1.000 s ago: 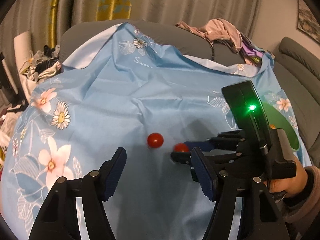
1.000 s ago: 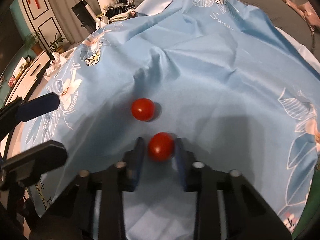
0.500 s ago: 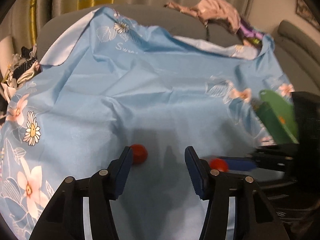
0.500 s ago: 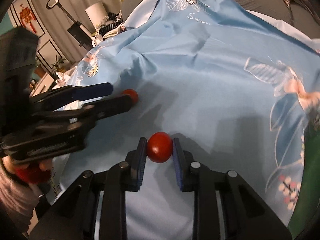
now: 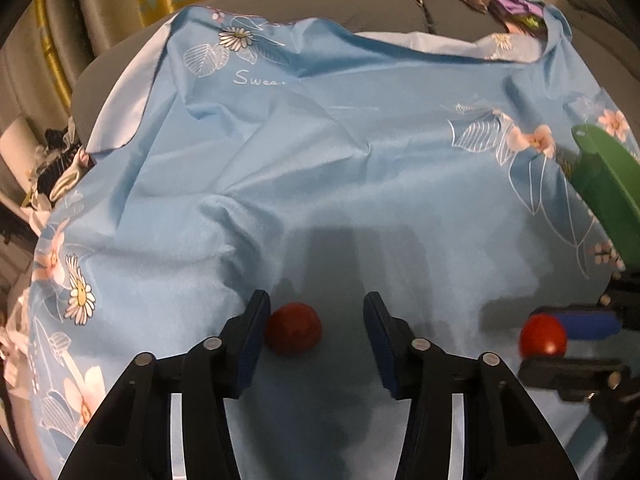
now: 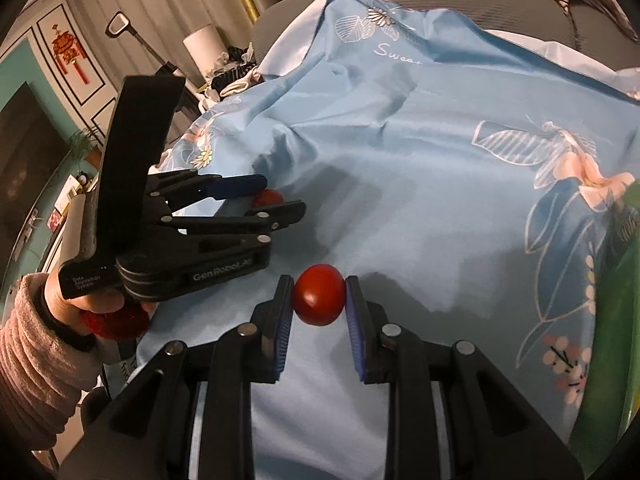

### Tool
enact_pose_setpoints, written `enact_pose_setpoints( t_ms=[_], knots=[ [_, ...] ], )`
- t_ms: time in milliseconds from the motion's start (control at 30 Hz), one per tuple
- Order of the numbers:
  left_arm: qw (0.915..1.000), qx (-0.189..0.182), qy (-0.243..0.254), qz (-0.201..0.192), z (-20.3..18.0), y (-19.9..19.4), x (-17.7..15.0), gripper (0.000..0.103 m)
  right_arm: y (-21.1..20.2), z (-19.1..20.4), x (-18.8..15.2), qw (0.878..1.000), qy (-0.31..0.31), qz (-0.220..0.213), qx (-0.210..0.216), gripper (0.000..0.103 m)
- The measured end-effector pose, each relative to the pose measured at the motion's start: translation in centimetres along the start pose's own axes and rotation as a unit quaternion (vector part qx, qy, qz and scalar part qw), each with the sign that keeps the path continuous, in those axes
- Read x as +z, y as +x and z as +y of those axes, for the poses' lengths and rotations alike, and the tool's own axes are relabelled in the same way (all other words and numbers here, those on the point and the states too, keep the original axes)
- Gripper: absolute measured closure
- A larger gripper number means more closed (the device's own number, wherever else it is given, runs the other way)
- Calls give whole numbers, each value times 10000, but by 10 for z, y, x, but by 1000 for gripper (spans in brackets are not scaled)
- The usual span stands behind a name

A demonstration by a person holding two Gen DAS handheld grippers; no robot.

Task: Organize fruits
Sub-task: 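Grasp a cherry tomato with the right tool while the left tool grasps the other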

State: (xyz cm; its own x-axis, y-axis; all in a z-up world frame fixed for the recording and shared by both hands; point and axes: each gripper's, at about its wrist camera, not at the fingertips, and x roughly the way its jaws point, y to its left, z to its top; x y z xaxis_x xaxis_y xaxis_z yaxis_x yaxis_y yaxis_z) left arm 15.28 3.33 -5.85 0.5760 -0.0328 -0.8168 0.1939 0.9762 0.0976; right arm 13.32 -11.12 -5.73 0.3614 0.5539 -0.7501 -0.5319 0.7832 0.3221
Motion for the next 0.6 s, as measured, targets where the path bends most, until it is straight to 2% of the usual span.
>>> enact_pose_setpoints(
  t_ms=[67, 100, 200, 333, 533, 600],
  knots=[
    [9999, -34, 111, 111, -2, 3, 1, 59, -4, -3, -3, 10000, 46, -43, -14, 76],
    [9994, -98, 114, 302, -2, 8, 1, 65, -6, -5, -2, 10000, 63, -60, -12, 76],
    [9991, -260, 93, 319, 3, 6, -2, 71, -12, -8, -5, 9999, 92, -112, -12, 76],
    [9986, -400, -151, 321, 3, 8, -1, 76, -13, -13, -6, 9998, 155, -133, -13, 76],
    [9985, -361, -295, 297, -1, 5, -5, 76, -16, -17, -9, 9996, 218, -131, -85, 76],
    [9978, -466, -350, 303, -4, 0, -7, 76, -17, -20, -10, 9995, 255, -135, -106, 76]
  ],
)
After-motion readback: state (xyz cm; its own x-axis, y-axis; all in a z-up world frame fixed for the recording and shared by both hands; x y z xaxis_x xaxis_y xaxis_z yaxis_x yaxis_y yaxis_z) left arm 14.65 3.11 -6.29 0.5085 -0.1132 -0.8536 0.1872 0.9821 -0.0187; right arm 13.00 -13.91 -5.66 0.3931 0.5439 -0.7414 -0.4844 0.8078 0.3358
